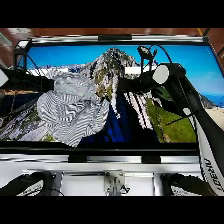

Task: Fold the shirts.

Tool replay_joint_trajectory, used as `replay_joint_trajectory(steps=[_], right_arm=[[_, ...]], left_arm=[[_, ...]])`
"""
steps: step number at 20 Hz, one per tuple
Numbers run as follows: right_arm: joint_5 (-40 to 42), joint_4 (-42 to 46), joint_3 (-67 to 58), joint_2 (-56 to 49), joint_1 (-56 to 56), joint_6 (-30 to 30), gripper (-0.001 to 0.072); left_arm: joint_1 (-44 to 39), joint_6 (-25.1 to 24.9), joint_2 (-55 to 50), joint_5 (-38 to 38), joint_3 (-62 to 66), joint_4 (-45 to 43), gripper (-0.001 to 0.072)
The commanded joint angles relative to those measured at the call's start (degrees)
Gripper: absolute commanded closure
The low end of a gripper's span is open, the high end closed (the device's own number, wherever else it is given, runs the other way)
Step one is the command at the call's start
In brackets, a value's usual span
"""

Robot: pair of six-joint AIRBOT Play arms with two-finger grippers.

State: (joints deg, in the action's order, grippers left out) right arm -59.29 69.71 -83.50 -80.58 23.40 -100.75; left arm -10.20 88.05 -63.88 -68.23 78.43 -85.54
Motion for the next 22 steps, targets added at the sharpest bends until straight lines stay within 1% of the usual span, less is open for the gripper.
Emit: replay_joint_trajectory(steps=[1,3,5,6,9,13,14,16,19,22], right_arm=[[5.6,-7.4,0.0,-3.6,0.8,1.5,0.0029],[6.7,-10.8,0.0,-6.7,1.2,1.7,0.0029],[8.3,-15.0,0.0,-10.1,2.4,2.1,0.0029],[9.3,-17.8,0.0,-11.8,3.2,2.9,0.0029],[13.9,-26.4,0.0,-15.1,5.9,7.0,0.0028],[19.2,-29.7,0.0,-17.5,7.6,6.8,0.0029],[20.2,-31.7,0.0,-18.2,8.0,7.8,0.0029],[20.7,-35.3,0.0,-18.9,8.9,12.0,0.0029],[20.7,-34.8,-0.1,-19.5,10.8,14.5,0.0028],[21.2,-34.7,-0.1,-21.0,11.8,14.7,0.0029]], left_arm=[[-4.5,-0.3,7.9,-7.6,1.0,-1.7,0.0654],[-6.4,-0.1,11.5,-8.5,1.0,-1.9,0.0654],[-7.8,1.8,14.4,-9.6,1.0,-1.9,0.0654],[-8.6,2.7,15.6,-10.4,1.0,-1.9,0.0654],[-11.2,3.5,18.5,-12.7,1.0,-1.9,0.0654],[-15.2,6.0,21.5,-15.0,1.0,-1.9,0.0654],[-16.6,6.4,22.2,-15.0,1.0,-1.9,0.0654],[-18.6,7.9,23.2,-15.0,1.0,-1.9,0.0655],[-19.9,8.3,23.8,-15.0,1.0,-1.9,0.0655],[-19.9,8.2,24.7,-14.8,1.0,-1.9,0.0654]])
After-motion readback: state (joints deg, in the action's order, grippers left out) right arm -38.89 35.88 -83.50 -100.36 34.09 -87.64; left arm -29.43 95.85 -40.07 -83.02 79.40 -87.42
